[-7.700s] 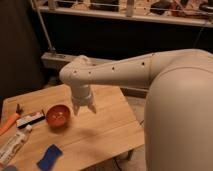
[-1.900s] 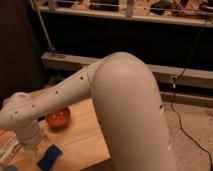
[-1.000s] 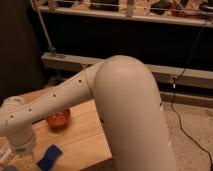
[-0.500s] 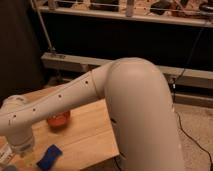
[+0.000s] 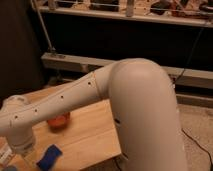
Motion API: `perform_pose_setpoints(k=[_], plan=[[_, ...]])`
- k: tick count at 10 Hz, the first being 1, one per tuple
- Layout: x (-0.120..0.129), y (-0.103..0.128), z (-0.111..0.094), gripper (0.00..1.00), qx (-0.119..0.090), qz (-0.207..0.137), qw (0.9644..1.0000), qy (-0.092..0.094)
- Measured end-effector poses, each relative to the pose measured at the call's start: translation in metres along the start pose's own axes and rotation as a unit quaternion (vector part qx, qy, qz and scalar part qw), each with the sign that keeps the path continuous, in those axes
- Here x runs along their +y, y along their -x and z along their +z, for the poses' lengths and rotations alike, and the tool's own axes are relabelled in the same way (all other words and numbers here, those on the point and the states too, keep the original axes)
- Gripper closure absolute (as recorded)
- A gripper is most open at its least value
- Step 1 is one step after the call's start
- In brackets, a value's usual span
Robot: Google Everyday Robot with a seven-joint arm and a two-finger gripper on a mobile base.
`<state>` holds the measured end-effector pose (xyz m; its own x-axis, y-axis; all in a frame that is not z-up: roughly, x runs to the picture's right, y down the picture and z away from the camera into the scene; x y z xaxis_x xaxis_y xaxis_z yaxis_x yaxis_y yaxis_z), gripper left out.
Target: Wipe the white sponge on the table
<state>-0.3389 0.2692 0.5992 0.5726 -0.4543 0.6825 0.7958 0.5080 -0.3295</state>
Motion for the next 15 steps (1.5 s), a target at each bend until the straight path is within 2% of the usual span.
perform_pose_setpoints(k=[1, 2, 3, 4, 6, 9, 10, 12, 15], plan=[[0.003, -0.004, 0.007, 0.35, 0.029, -0.046, 0.9984, 0.012], [0.004, -0.005, 0.013, 0.35, 0.05, -0.083, 0.9951, 0.02], [0.006, -0.006, 0.018, 0.35, 0.068, -0.117, 0.9904, 0.027], [0.007, -0.004, 0.022, 0.35, 0.077, -0.134, 0.9875, 0.031], [0.01, -0.01, 0.022, 0.35, 0.088, -0.131, 0.9872, 0.026], [0.016, -0.026, 0.021, 0.35, 0.083, -0.085, 0.9929, 0.007], [0.016, -0.029, 0.023, 0.35, 0.081, -0.077, 0.9937, 0.002], [0.015, -0.034, 0.035, 0.35, 0.073, -0.075, 0.9945, -0.002], [0.016, -0.037, 0.07, 0.35, 0.06, -0.096, 0.9935, 0.013]])
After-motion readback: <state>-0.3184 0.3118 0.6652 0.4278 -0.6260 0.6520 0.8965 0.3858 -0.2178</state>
